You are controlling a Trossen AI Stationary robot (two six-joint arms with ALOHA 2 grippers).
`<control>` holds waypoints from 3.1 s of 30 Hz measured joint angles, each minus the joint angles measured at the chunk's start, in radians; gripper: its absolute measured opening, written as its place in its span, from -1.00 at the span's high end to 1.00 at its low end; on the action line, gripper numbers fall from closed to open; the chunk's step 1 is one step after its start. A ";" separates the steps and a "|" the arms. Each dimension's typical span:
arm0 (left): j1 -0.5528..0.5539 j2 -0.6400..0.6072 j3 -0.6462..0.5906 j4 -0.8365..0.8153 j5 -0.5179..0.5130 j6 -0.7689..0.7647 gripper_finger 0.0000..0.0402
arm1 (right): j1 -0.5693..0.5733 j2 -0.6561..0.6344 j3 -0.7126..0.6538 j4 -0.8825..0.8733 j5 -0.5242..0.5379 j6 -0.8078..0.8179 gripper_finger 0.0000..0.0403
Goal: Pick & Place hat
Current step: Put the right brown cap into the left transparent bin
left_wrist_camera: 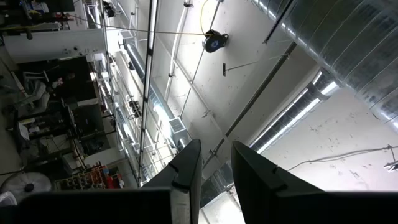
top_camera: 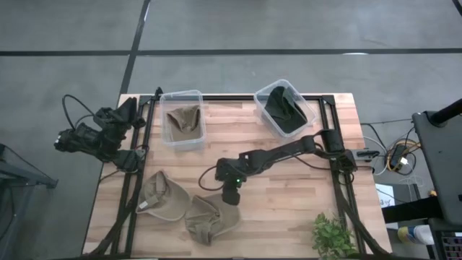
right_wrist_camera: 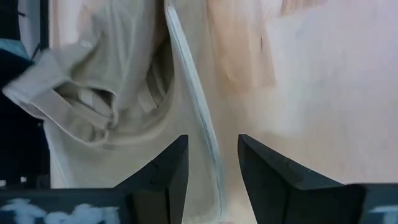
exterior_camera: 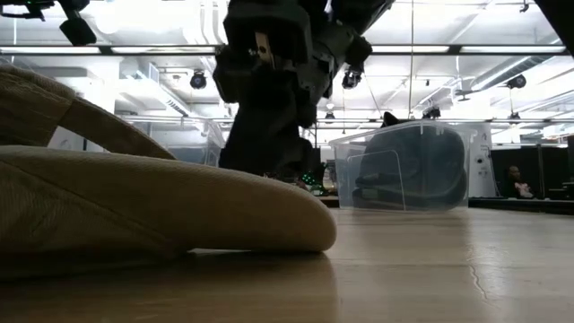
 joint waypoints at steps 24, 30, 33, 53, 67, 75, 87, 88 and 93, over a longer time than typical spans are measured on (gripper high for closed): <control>0.000 0.000 0.000 0.001 0.003 -0.001 0.60 | 0.013 0.003 0.004 -0.016 -0.117 0.100 0.94; 0.000 0.000 0.000 0.000 0.004 -0.003 0.60 | 0.011 -0.106 0.006 -0.152 -0.118 0.102 0.95; 0.000 0.000 0.000 0.000 0.004 -0.004 0.60 | 0.010 -0.177 0.006 -0.231 -0.098 0.088 0.95; 0.000 0.000 -0.006 -0.005 0.115 -0.049 0.60 | 0.003 -0.618 0.006 -0.411 0.418 0.161 0.95; 0.000 0.009 -0.008 -0.342 0.254 -0.101 0.60 | 0.002 -0.675 0.006 -0.156 0.964 0.296 0.94; 0.000 0.064 -0.008 -0.479 0.242 -0.197 0.60 | -0.006 -0.582 0.006 -0.011 1.138 0.287 0.94; -0.001 0.209 0.064 -0.522 0.313 -0.291 0.55 | -0.038 -0.365 0.104 0.233 1.167 0.220 0.94; -0.001 0.222 0.079 -0.546 0.312 -0.282 0.52 | -0.040 -0.346 0.124 0.233 1.162 0.220 0.94; -0.001 0.272 0.186 -0.786 0.236 -0.305 0.27 | -0.039 -0.264 0.251 0.148 1.151 0.221 0.94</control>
